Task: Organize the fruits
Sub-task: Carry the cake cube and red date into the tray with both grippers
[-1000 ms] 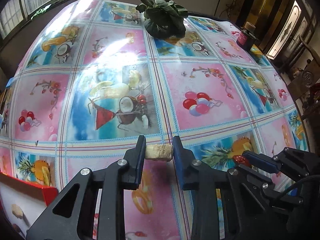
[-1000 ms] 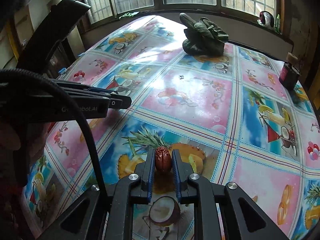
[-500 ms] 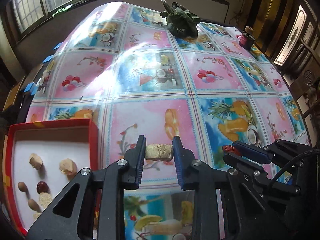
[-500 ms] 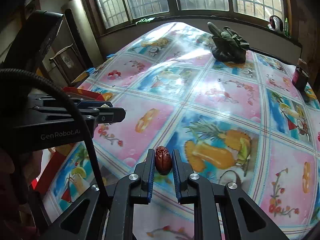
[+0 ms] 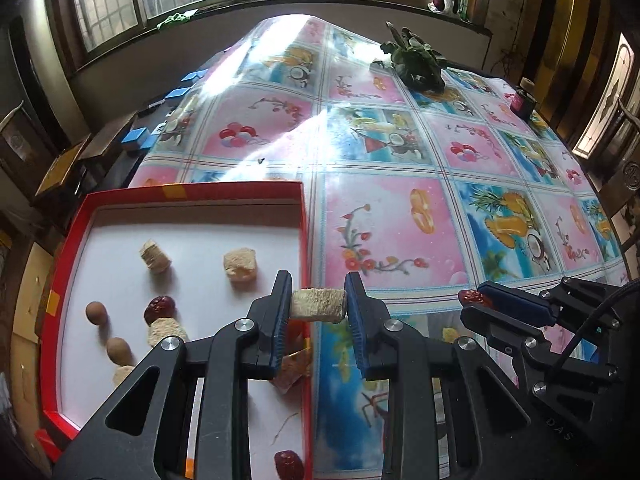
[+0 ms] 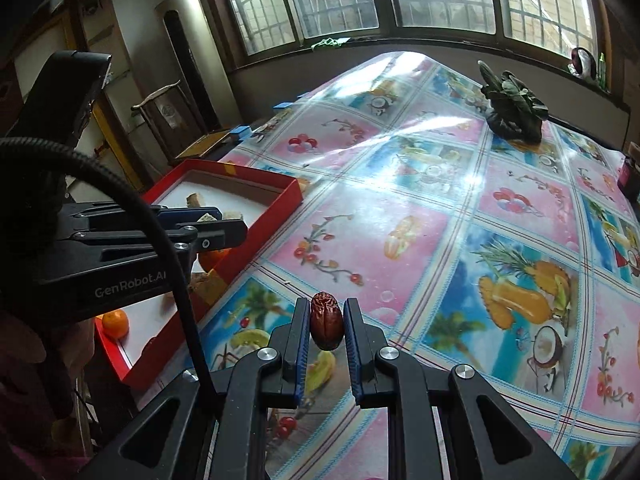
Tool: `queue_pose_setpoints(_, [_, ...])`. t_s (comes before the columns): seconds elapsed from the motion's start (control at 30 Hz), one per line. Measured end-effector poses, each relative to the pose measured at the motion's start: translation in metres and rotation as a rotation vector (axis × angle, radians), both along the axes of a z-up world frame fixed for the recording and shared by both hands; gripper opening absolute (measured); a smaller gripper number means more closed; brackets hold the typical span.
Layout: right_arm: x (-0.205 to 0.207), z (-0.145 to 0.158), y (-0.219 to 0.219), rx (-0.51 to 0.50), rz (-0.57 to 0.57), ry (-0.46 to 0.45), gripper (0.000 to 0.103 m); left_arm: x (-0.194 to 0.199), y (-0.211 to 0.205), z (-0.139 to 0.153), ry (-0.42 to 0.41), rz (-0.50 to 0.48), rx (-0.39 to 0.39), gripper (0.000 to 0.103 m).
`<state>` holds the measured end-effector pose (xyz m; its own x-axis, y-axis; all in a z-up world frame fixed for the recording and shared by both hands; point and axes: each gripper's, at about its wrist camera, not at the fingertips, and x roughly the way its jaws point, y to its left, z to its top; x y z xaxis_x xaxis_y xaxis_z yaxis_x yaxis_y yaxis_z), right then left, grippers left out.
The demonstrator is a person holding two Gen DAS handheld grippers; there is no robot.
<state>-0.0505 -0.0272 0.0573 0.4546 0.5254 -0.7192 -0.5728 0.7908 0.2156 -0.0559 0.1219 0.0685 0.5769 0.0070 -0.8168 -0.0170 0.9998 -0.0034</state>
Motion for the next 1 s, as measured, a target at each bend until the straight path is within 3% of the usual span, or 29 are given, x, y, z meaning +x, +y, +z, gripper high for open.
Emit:
queue_pose_setpoints(0.57, [-0.019,0.011,0.073,-0.01,0.131,-0.025,0.016,-0.046,0.081,0.004,-0.046,0.163,0.014,0.026])
queue_pose_setpoints(1.0, [-0.02,0.004,0.11,-0.001,0.198,0.001,0.016,-0.056,0.105,-0.013,-0.021,0.194,0.014,0.026])
